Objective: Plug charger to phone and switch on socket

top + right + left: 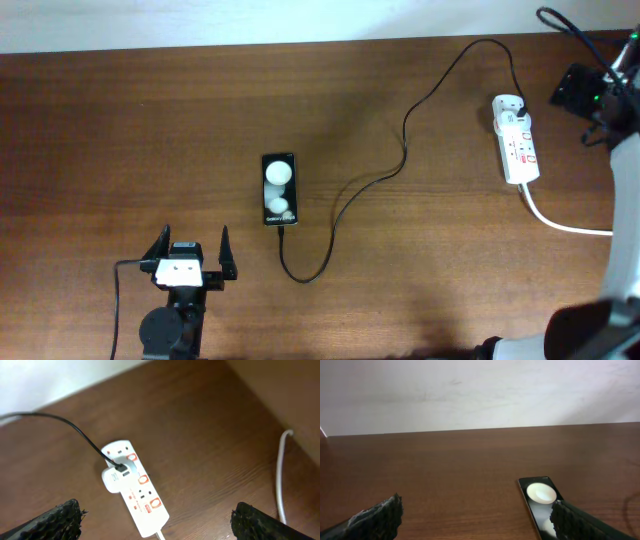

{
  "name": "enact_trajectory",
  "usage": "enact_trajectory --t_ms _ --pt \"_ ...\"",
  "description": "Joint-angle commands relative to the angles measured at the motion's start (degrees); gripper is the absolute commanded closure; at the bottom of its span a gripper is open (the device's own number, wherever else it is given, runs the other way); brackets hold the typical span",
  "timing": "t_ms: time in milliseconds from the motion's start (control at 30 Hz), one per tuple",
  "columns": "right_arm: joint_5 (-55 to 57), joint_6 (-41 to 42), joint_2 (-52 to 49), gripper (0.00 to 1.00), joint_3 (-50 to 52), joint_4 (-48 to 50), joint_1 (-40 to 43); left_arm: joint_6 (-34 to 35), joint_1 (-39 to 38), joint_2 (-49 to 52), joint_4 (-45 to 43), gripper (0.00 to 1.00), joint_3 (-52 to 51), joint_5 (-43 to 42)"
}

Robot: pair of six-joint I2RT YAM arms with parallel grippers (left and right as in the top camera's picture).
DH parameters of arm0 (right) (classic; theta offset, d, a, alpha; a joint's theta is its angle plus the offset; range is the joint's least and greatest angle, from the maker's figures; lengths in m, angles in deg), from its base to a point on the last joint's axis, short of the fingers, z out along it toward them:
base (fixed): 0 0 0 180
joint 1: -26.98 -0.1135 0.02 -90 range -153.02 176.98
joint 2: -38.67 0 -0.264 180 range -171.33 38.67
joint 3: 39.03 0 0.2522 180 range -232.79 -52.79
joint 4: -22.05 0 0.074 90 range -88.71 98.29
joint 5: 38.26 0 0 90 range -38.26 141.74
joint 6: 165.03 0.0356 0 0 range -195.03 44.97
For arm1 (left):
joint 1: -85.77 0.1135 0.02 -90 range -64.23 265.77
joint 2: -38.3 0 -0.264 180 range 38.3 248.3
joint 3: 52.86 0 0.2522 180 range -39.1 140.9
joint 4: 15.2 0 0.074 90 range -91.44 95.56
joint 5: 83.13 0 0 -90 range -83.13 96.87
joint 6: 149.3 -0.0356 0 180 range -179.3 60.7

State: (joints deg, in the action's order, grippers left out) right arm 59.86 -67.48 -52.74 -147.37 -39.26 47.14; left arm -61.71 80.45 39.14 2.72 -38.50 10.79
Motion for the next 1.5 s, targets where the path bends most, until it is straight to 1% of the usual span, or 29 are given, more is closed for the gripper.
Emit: enact_trajectory --t_ms 0,100,267,500,667,767,900,1100,1233,1300,1400,1467 --pt "0.72 0.17 7.08 0.01 -0.24 0.02 0.11 -0.9 -0.15 -0.55 0.46 0.01 -0.07 -0.48" --pt "0.72 0.17 13.86 0.01 -0.24 0.0 0.11 -0.92 -0.15 -0.55 0.46 0.01 -0.07 -0.48" --pt "0.72 0.17 19.06 0.01 -0.24 0.0 0.11 -0.9 -0.15 -0.55 0.46 0.01 -0.07 -0.48" --pt "0.72 0.17 16.09 0.01 -0.09 -0.22 0.11 -0.92 -0.15 -0.55 0.46 0.01 -0.07 -0.48" --pt "0.72 0.17 16.2 0.01 0.81 -0.24 -0.31 -0.9 -0.15 -0.55 0.46 0.01 -0.07 -0.48" --pt "0.72 0.2 16.2 0.01 0.81 -0.22 -1.73 -0.92 -0.15 -0.55 0.46 0.01 -0.07 -0.48" --pt "0.72 0.17 16.2 0.01 0.83 -0.22 -6.6 -0.9 -0.15 -0.55 0.46 0.01 -0.07 -0.48" --pt "0.66 0.17 16.13 0.01 0.96 -0.17 -10.54 -0.9 -0.15 -0.55 0.46 0.01 -0.07 -0.48" --pt "0.7 0.17 16.15 0.01 4.46 -0.2 -10.56 -0.92 -0.15 -0.55 0.46 0.01 -0.07 -0.48" --pt "0.7 0.17 16.15 0.01 7.8 -0.2 -10.56 -0.9 -0.15 -0.55 0.46 0.01 -0.07 -0.48" --pt "0.68 0.17 16.15 0.01 15.98 -0.22 -10.56 -0.9 -0.15 -0.55 0.46 0.01 -0.07 -0.48" --pt "0.7 0.17 16.17 0.01 18.43 -0.22 -10.56 -0.9 -0.15 -0.55 0.46 0.01 -0.07 -0.48"
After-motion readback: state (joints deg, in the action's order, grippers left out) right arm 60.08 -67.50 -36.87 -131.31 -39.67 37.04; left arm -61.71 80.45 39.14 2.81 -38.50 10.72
